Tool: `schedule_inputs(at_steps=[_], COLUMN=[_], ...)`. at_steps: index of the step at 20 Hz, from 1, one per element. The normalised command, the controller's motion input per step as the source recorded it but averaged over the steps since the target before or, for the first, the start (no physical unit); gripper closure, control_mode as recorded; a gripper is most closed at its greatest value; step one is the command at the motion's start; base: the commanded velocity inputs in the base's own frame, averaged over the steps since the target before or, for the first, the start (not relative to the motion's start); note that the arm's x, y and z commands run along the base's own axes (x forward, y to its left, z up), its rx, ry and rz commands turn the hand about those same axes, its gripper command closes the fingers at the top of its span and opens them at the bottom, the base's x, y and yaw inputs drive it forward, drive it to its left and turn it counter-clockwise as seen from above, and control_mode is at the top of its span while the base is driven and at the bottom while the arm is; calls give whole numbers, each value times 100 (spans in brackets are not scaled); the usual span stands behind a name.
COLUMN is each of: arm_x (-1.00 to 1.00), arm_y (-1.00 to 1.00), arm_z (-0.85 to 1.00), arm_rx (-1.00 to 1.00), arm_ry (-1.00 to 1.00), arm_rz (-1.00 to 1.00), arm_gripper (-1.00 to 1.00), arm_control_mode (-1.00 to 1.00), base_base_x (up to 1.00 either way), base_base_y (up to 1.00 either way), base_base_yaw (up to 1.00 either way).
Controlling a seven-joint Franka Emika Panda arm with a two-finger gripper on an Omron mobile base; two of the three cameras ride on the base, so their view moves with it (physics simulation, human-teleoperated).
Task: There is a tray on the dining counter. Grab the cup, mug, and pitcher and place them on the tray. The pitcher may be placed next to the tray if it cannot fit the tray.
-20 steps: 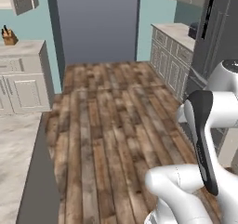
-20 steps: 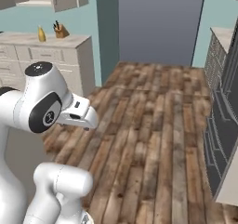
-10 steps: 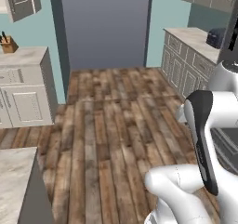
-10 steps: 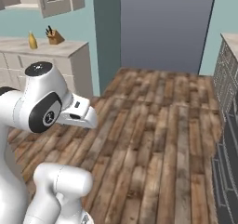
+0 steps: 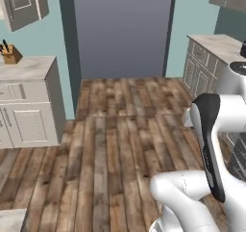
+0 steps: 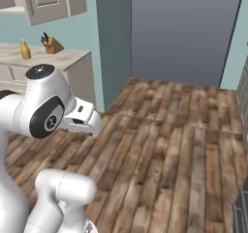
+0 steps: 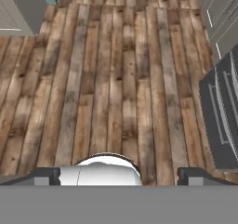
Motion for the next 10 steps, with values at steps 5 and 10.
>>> schedule_inputs(at_steps=[5, 10], arm_x=[0, 0], arm_y=[0, 0], arm_z=[0, 0], arm_rx=[0, 0], arm_ry=[0, 0], arm_rz=[0, 0], arm_gripper=[-100, -100], arm_control_mode=[100, 100], base_base_x=[100, 100], base_base_y=[0, 0], base_base_yaw=[42, 71])
